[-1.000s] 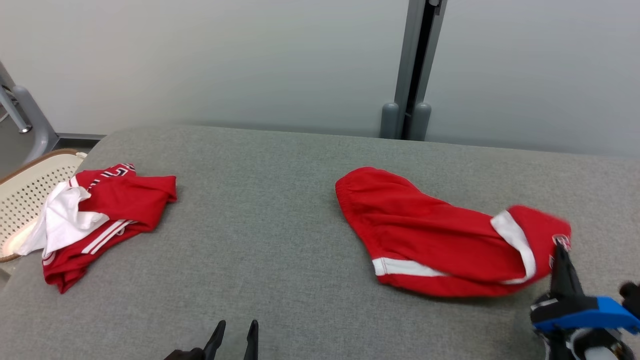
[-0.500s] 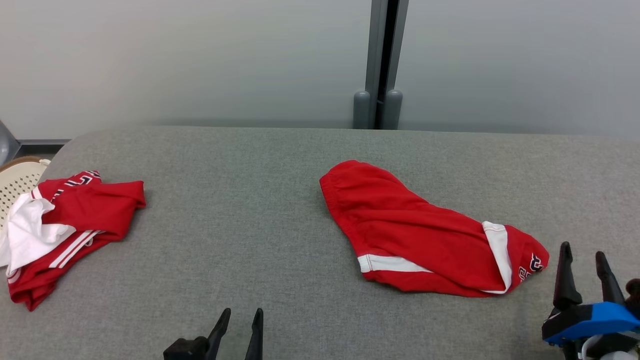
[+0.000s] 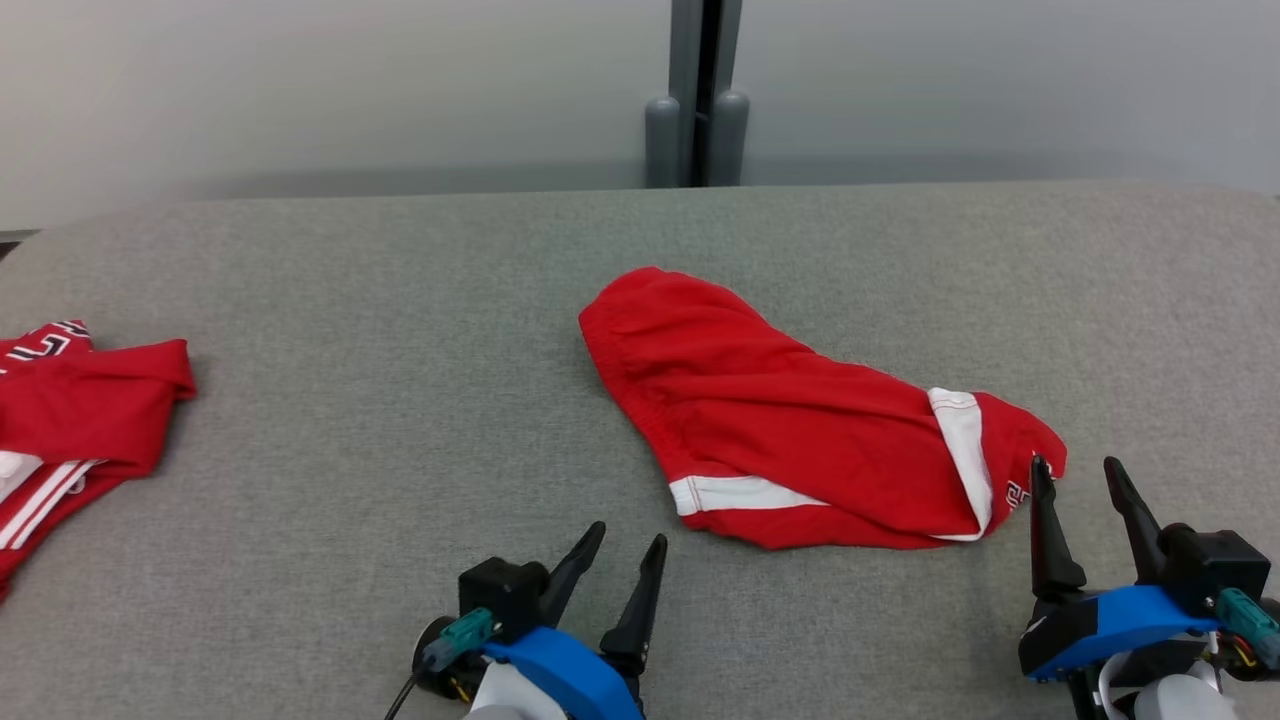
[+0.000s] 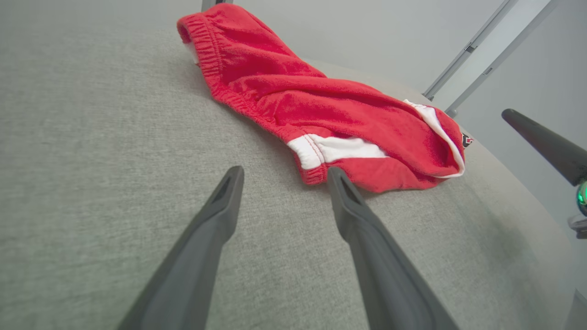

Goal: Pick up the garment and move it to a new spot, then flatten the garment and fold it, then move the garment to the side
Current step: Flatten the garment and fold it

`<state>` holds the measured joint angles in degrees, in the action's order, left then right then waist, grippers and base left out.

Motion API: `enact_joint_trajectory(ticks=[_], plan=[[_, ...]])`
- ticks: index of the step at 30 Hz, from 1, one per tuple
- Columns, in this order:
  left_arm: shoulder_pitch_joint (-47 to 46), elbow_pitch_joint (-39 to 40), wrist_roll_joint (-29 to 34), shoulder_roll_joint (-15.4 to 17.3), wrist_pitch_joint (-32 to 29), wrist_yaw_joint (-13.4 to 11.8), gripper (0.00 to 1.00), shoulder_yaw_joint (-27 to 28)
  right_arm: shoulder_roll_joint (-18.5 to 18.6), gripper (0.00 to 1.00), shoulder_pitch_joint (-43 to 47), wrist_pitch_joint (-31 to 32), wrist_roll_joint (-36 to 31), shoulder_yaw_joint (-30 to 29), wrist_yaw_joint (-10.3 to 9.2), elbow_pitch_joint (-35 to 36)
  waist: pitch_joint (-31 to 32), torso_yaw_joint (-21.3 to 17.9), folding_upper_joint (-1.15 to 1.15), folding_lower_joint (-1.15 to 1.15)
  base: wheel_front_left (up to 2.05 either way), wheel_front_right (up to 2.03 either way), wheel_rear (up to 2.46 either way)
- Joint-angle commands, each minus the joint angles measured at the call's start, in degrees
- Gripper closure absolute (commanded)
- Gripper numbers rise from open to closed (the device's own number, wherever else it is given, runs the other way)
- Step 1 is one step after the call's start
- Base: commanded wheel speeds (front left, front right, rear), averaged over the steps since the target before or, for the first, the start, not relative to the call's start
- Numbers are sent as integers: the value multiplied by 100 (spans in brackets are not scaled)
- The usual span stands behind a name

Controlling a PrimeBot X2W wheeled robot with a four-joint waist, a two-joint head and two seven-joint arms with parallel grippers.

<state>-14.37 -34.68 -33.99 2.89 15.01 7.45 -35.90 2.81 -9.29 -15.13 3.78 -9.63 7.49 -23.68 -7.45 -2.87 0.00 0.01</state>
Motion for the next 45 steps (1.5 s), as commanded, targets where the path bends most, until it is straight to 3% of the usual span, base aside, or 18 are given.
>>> enact_joint_trajectory(ticks=[1, 12, 19, 20, 21, 33, 43, 44, 45], plan=[[-237, -96, -193, 3, 25, 6, 0, -210, 21, 0, -99, -3, 23, 27, 0, 6, -74, -63, 0, -1, 0, 0, 0], [-1042, -790, -1444, 48, 19, 7, 0, -1181, 18, 0, -204, -3, 136, 145, 0, 37, -486, -467, 0, -1, 0, 0, 0], [-1270, -653, -1586, 198, 20, 6, 0, -1307, 18, 0, -203, -2, 151, 183, 0, 94, -567, -491, 0, -1, 0, 0, 0], [-1292, -611, -1571, 214, 20, 6, 57, -1309, 18, 0, -201, -2, 144, 188, 0, 102, -573, -493, 0, -1, 0, 0, 0], [-1302, -564, -1549, 225, 21, 6, 100, -1283, 18, 0, -200, -2, 142, 189, 0, 101, -572, -492, 0, -1, 0, 0, 0], [-750, -158, -1012, 384, 22, 6, 100, -525, 18, 0, 16, -3, 238, 240, 0, -40, -129, -114, 0, -1, 0, 0, 0], [211, -459, -296, 437, 22, -45, 100, 955, 18, 0, 309, -2, 358, 504, 0, -165, 470, 215, 0, -1, 0, 0, 0], [286, -497, -205, 416, 22, -57, 89, 1063, 17, 0, 341, -2, 362, 565, 0, -170, 503, 233, 0, -1, 0, 0, 0], [345, -524, -129, 392, 22, -75, 44, 1169, 17, 0, 372, -2, 366, 633, 0, -168, 528, 250, 0, -1, 0, 0, 0]])
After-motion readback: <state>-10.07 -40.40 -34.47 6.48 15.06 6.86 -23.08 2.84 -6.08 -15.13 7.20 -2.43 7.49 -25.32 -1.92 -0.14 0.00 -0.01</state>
